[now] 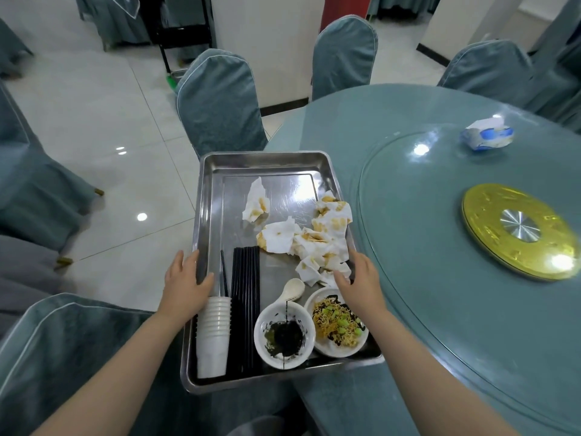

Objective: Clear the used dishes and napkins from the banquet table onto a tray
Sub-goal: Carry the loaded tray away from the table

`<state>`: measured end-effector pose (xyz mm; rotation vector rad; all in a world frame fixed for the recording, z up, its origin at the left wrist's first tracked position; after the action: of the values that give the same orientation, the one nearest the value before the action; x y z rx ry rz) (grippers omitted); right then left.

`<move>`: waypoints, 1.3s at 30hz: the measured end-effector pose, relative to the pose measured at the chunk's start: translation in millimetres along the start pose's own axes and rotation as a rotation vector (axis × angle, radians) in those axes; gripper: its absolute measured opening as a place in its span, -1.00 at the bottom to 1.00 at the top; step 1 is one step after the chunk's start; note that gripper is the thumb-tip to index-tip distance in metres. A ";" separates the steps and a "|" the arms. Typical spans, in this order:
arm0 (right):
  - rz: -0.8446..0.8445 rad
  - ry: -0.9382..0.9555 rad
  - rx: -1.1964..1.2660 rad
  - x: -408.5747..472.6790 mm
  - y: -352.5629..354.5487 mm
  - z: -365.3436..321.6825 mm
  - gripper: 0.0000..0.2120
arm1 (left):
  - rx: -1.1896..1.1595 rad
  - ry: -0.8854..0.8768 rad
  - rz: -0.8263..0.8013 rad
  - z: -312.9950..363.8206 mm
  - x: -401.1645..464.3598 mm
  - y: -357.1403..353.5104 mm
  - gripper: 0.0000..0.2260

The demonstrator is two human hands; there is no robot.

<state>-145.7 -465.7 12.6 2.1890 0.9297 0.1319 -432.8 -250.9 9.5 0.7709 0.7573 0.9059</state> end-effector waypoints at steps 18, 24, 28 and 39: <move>0.126 -0.069 0.094 -17.0 -0.7 21.4 -0.51 | -0.316 0.061 0.090 4.8 -14.8 -8.6 -0.47; 0.140 0.016 0.118 -19.8 9.0 10.5 -0.57 | -0.313 0.067 0.189 -1.7 -35.6 -3.1 -0.52; 0.116 0.098 0.126 -21.1 17.9 -6.9 -0.60 | -0.282 0.082 0.265 -2.5 -59.3 12.1 -0.49; -0.108 0.295 0.184 -35.0 24.5 -104.5 -0.91 | -0.247 0.217 0.417 -33.5 -138.7 89.8 -0.72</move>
<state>-194.4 -437.8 110.6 2.3213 1.2652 0.3361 -552.3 -328.5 99.6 0.6256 0.6662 1.4495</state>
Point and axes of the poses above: each hand's wrist, its own x-axis towards the middle knuckle, its own y-axis out of the back of the hand, z = x × y, the point moved 2 cm from there along x, towards the middle knuckle, and after that the axes turned 8 degrees about x, right-handed, at the moved point
